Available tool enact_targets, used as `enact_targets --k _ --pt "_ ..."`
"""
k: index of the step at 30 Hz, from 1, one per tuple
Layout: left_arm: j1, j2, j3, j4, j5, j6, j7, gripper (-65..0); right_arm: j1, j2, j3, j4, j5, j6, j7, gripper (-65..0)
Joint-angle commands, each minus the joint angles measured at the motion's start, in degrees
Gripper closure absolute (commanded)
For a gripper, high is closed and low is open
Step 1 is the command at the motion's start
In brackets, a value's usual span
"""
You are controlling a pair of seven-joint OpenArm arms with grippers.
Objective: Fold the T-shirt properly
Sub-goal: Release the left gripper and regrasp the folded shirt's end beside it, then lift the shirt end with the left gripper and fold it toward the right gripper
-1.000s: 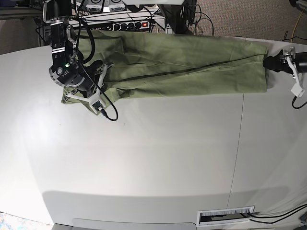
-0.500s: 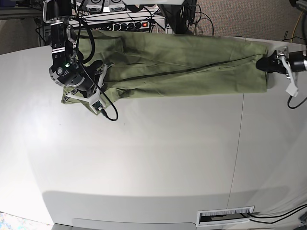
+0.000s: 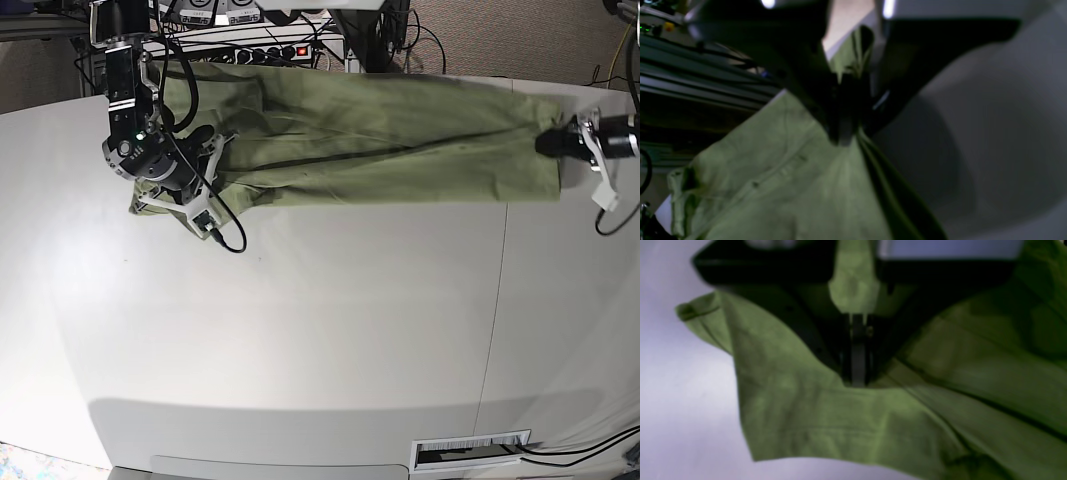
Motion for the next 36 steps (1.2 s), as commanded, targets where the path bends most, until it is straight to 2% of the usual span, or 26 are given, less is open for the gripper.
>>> enact_targets --k 1,4,8,15,25,32,36 --pt "-1.29 -2.47 -0.59 0.46 -0.99 -0.08 -0.42 0.0 0.79 0.63 0.28 0.96 0.52 -0.31 1.7 0.0" --pt "-2.36 -4.26 -0.59 0.46 -0.99 -0.08 -0.33 0.0 0.79 -0.63 0.28 0.96 0.48 -0.28 2.84 0.0" --pt "-2.56 -6.54 -0.59 0.48 -0.99 -0.08 0.31 0.0 0.81 -4.07 0.28 0.96 -0.22 -0.26 5.07 0.0" --pt "-2.56 -7.45 -0.59 3.98 -0.99 -0.08 0.42 0.0 0.79 -8.31 0.15 0.96 -2.95 -0.24 7.17 0.0" --pt "-2.4 -7.3 -0.59 24.06 -0.99 -0.08 0.87 0.0 0.79 -9.05 -0.37 0.96 -3.61 -0.26 7.34 0.0" --pt "-2.38 -7.15 -0.59 33.4 -0.99 -0.08 0.74 0.0 0.79 -9.07 -0.37 0.96 -4.83 -0.28 7.26 0.0" --pt "-2.38 -5.42 -0.59 37.68 -0.99 -0.08 0.02 0.0 0.79 -9.07 -0.37 0.96 -4.83 -0.28 7.32 0.0"
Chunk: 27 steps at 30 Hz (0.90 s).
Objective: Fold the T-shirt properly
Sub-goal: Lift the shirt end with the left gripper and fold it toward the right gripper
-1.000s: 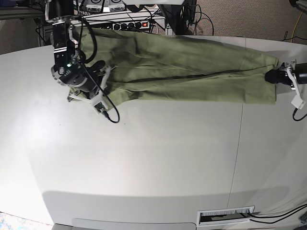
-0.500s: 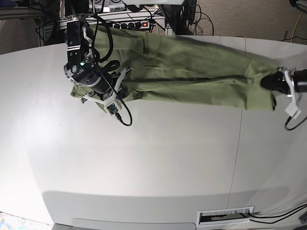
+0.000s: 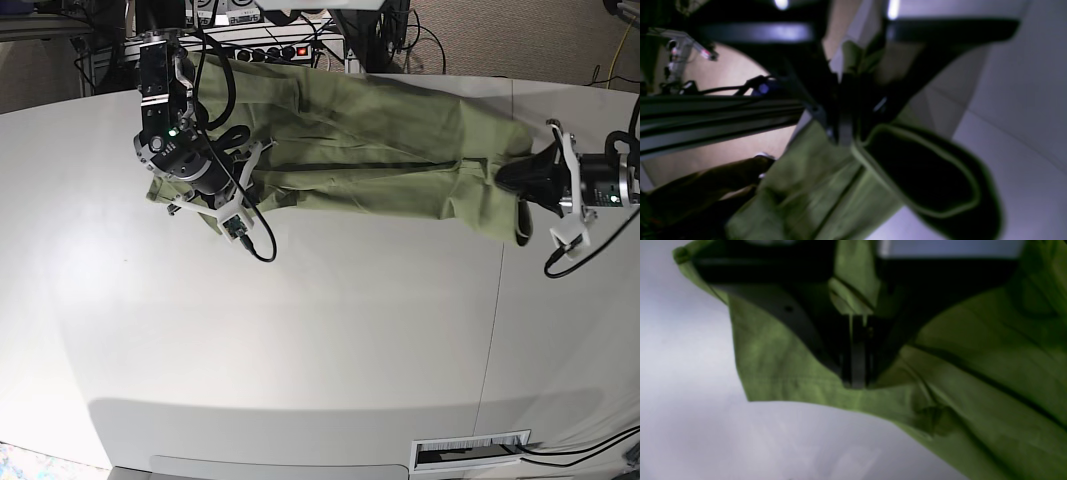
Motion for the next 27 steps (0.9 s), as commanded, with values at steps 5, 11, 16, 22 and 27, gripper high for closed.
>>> enact_targets --k 5,11,16,22,27 --pt "1.55 3.56 -0.59 5.16 -1.43 -0.28 -3.61 0.0 0.79 0.15 0.11 0.96 0.31 -0.26 1.22 0.0" --pt "3.08 8.59 -0.61 6.05 -1.43 -0.28 -4.94 0.0 0.79 0.15 0.11 0.96 0.33 -0.26 1.14 0.0" --pt "2.84 13.33 -0.61 6.05 -1.43 -0.28 -5.07 0.0 0.79 0.17 0.11 0.96 0.33 -0.26 1.07 0.0" --pt "2.91 18.01 -0.59 6.03 2.27 -0.28 -7.17 0.0 0.81 0.17 0.11 0.96 0.31 -0.24 0.17 0.0" --pt "5.03 19.82 -0.55 6.03 2.62 -0.28 -7.19 0.0 0.79 0.22 0.13 0.96 0.26 -0.24 -0.28 0.0"
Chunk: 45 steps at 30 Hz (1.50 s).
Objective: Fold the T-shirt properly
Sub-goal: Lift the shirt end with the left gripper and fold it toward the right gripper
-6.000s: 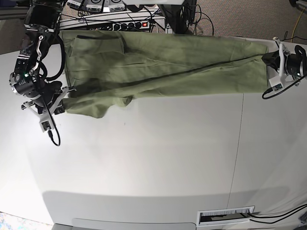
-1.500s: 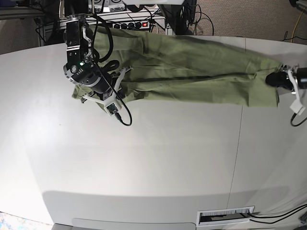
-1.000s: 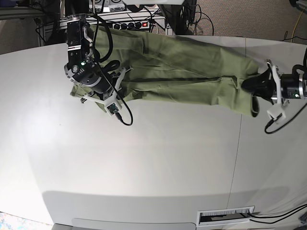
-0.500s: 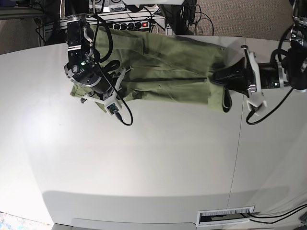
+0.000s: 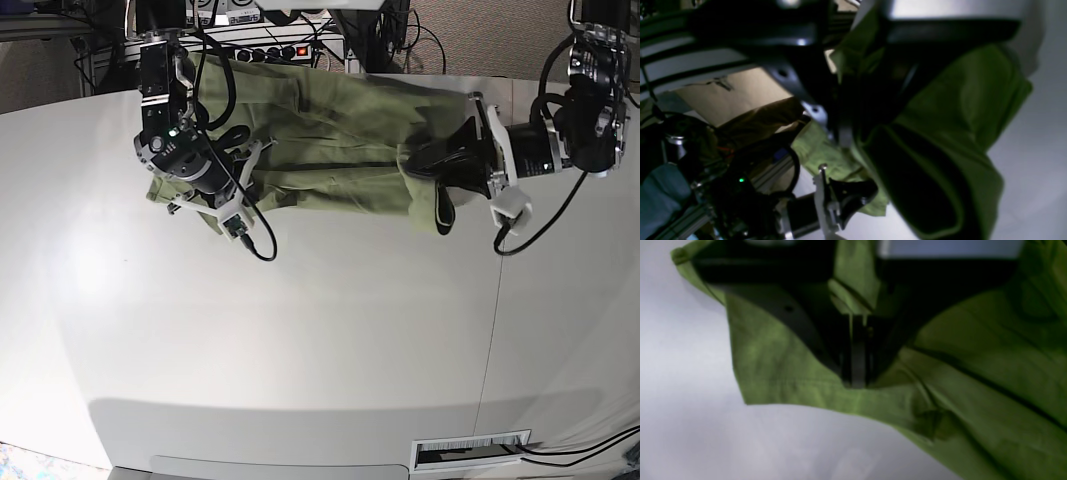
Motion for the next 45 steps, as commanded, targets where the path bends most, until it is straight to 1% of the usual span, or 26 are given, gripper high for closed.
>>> enact_targets --k 1,3,4,5,8,9,10,14,19,20,21,23,24,26,28,29,32,33,35,38,41,43,45 --pt "0.66 -0.52 -0.44 0.76 -1.42 -0.3 -1.25 0.0 0.81 0.31 0.13 0.96 0.28 -0.24 1.03 0.0" --pt "2.23 -0.52 -0.44 0.76 -1.4 -0.3 -1.27 -0.6 0.81 0.31 0.11 0.96 0.31 -0.26 1.4 0.0" --pt "2.75 -0.52 -0.44 0.76 -1.38 -0.3 -1.38 -2.3 0.81 0.31 0.13 0.96 0.33 -0.26 1.68 0.0" --pt "3.21 -0.52 -0.44 0.76 -1.36 -0.3 -1.62 -5.7 0.81 0.31 0.13 0.96 0.33 -0.26 2.01 0.0" --pt "3.17 -0.52 -0.44 0.76 -0.7 -0.3 -1.66 -19.3 0.83 0.31 0.11 0.96 0.33 -0.26 2.32 0.0" --pt "2.89 -0.52 -0.44 0.76 -0.5 -0.3 -1.68 -21.5 0.81 0.31 0.11 0.96 0.33 -0.26 2.25 0.0" --pt "2.51 -0.5 -0.44 0.76 -0.5 -0.3 -1.7 -21.6 0.81 0.31 0.11 0.96 0.33 -0.24 2.19 0.0" --pt "1.03 0.04 -0.44 0.76 -0.48 -0.3 -1.68 -21.5 0.81 0.31 0.11 0.96 0.33 -0.24 2.14 0.0" --pt "1.36 0.59 -0.44 0.76 0.46 -0.3 -1.7 -21.1 0.81 0.33 0.13 0.96 0.31 -0.24 2.14 0.0" --pt "1.46 0.59 -0.44 0.76 0.48 -0.3 -1.73 -19.0 0.81 0.31 0.13 0.98 0.31 -0.26 2.05 0.0" --pt "1.49 0.59 -0.44 0.76 0.5 -0.3 -1.68 -15.0 0.87 0.33 0.13 1.07 0.31 -0.26 1.64 0.0" --pt "1.46 0.59 -0.44 0.76 0.61 -0.3 -1.92 -2.5 1.31 0.33 0.13 1.75 0.35 -0.28 -0.76 0.0" --pt "1.46 0.63 -0.44 0.76 1.7 -0.3 -2.69 0.0 1.55 0.33 0.13 2.64 0.35 -0.28 -2.54 0.0" --pt "1.46 0.92 -0.44 0.76 6.54 -0.3 -5.9 0.0 1.92 0.33 0.17 5.14 0.33 -0.28 -6.08 0.0" --pt "1.46 1.88 -0.42 0.76 11.61 -0.3 -8.33 0.0 1.7 0.28 0.61 7.43 0.35 -0.28 -7.04 0.0" --pt "1.46 2.47 -0.15 0.7 12.59 -0.3 -8.66 0.0 1.53 0.31 0.85 8.26 0.35 -0.31 -7.06 0.0" --pt "1.46 4.26 2.34 -0.11 13.05 -0.3 -8.52 0.0 0.66 0.28 1.84 9.9 0.33 -0.31 -7.21 0.0" --pt "1.44 4.92 3.67 -0.7 14.47 -0.3 -8.57 0.0 0.22 0.28 2.32 10.36 0.33 -0.31 -7.41 0.0" --pt "1.46 6.03 6.62 -1.97 19.41 -0.3 -9.27 0.0 -1.11 0.31 3.58 11.41 0.31 -0.31 -7.98 0.0" --pt "1.44 7.23 10.45 -3.72 27.74 -0.3 -13.64 0.0 -3.74 0.33 6.71 13.75 0.33 -0.28 -7.93 0.0" --pt "1.16 8.37 12.57 -5.6 37.09 -0.3 -17.64 0.0 -7.19 0.55 10.51 16.26 0.37 -0.26 -7.41 0.0" --pt "0.96 8.35 13.53 -6.86 42.71 1.14 -20.65 0.0 -9.9 1.6 12.61 17.46 0.63 -0.24 -7.08 0.0" --pt "0.76 8.35 13.55 -7.82 47.54 1.81 -23.37 0.0 -12.37 3.3 14.12 18.32 0.74 -0.24 -7.08 0.0"
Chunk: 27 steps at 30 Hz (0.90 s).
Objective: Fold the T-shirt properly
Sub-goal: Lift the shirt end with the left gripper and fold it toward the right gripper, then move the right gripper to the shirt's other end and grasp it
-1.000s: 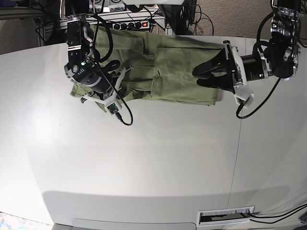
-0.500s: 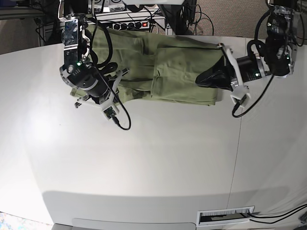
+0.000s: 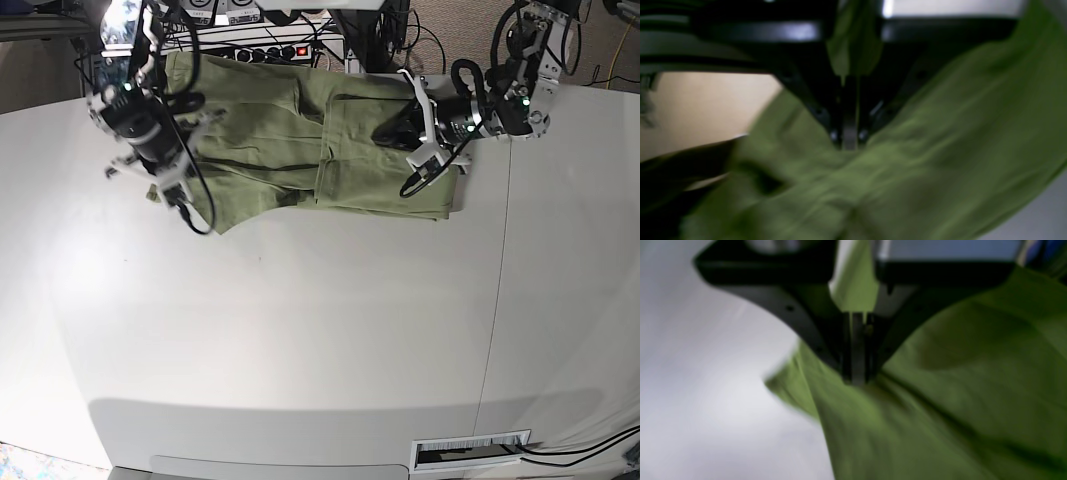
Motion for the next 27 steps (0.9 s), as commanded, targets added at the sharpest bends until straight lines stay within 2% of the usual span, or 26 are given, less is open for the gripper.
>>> enact_targets --k 1,6,11,19,23,27 --pt "-0.94 -0.52 -0.28 0.39 0.11 0.31 -2.23 0.0 -0.46 1.29 0.9 1.18 0.46 -0.24 1.05 -1.6" --pt "-2.71 -0.74 -0.28 -1.14 2.14 2.21 -2.14 0.0 -3.37 3.13 3.72 1.16 3.56 -0.26 1.05 -20.4" --pt "-2.95 -0.74 -0.28 -1.14 3.67 2.19 -2.1 0.0 -3.67 3.13 6.84 1.16 8.74 -0.26 0.39 -21.1" --pt "-2.95 -0.74 -0.28 -1.14 4.66 2.21 -1.73 0.0 -7.89 3.13 17.64 1.16 22.77 -0.17 -0.31 -21.1" --pt "-2.95 -0.74 -0.28 -1.14 4.66 2.21 -1.7 0.0 -8.11 3.15 21.84 1.16 23.43 -0.11 -0.72 -21.1" --pt "-2.95 -0.74 -0.28 -1.14 4.7 2.19 -1.73 0.0 -8.07 3.13 23.06 1.11 24.52 -0.04 -0.02 -21.1"
